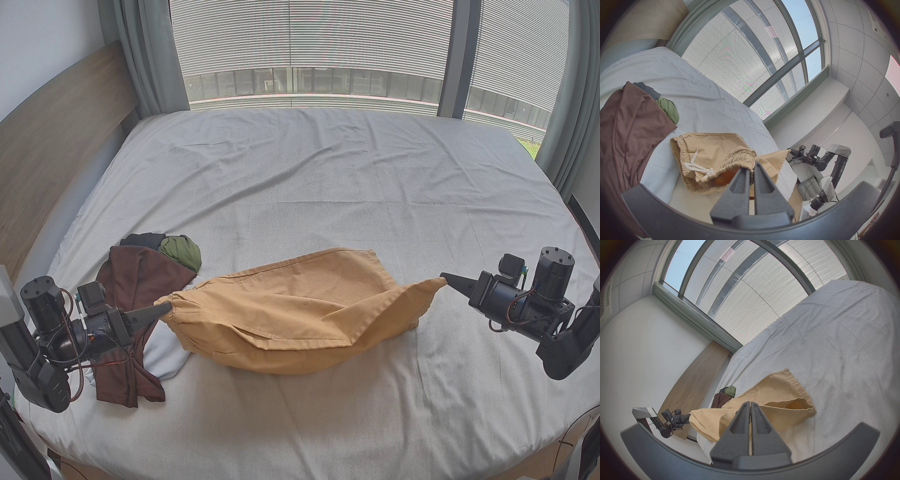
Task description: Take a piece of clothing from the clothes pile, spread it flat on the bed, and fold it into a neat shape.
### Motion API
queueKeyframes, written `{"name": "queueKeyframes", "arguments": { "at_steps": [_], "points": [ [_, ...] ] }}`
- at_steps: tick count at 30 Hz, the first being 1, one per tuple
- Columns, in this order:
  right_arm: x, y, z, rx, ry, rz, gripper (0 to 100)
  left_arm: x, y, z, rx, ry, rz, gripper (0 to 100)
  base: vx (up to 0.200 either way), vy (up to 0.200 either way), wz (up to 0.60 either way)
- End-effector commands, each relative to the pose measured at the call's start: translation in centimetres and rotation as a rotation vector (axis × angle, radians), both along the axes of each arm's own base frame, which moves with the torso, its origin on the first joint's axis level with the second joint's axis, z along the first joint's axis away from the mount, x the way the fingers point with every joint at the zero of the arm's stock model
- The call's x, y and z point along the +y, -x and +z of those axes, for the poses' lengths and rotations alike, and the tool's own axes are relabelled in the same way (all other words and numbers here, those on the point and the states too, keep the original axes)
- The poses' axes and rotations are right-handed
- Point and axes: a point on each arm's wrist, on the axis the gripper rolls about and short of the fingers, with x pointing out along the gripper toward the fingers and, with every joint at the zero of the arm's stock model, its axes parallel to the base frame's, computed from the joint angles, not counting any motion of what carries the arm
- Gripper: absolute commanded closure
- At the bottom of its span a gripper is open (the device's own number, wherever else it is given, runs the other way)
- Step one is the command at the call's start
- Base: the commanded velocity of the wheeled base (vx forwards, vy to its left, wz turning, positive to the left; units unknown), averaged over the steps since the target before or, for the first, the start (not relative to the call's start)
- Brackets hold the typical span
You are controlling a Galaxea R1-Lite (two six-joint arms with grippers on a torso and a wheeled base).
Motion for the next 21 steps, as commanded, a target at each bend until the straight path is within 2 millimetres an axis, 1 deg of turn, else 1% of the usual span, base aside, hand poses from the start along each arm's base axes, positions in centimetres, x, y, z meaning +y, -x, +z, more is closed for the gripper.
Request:
{"name": "queueKeyframes", "arguments": {
  "at_steps": [1, 2, 5, 11, 16, 17, 18, 19, 21],
  "points": [
    [0.1, 1.0, 1.0, -0.017, -0.003, 0.009, 100, 0.1, -0.3, -0.2, 0.005, -0.002, 0.017, 100, 0.000, 0.000, 0.00],
    [0.2, 1.6, 1.5, -0.011, -0.002, 0.017, 100, 0.0, -0.5, -0.3, 0.007, -0.004, 0.029, 100, 0.000, 0.000, 0.00],
    [0.1, 2.3, 1.7, 0.000, 0.000, 0.017, 100, 0.0, -0.7, -0.6, 0.014, -0.005, 0.040, 100, 0.000, 0.000, 0.00],
    [-0.4, 2.2, 1.6, 0.008, 0.000, -0.002, 100, 0.1, -1.0, -0.7, 0.013, -0.006, 0.045, 100, 0.000, 0.000, 0.00],
    [-0.5, 1.5, 1.6, 0.010, -0.009, -0.011, 100, 0.1, -1.3, -0.8, 0.014, -0.006, 0.048, 100, 0.000, 0.000, 0.00],
    [-0.5, 0.9, 1.4, 0.013, -0.010, -0.014, 100, 0.1, -1.4, -0.9, 0.014, -0.006, 0.048, 100, 0.000, 0.000, 0.00],
    [-0.5, 0.8, 1.3, 0.016, -0.010, -0.014, 100, 0.1, -1.5, -0.9, 0.013, -0.006, 0.048, 100, 0.000, 0.000, 0.00],
    [-0.6, 0.3, 0.8, 0.029, -0.008, -0.020, 100, 0.1, -1.5, -0.9, 0.014, -0.006, 0.049, 100, 0.000, 0.000, 0.00],
    [-0.6, 0.1, 0.2, 0.052, -0.004, -0.021, 100, 0.1, -1.5, -0.9, 0.014, -0.006, 0.048, 100, 0.000, 0.000, 0.00]
  ]
}}
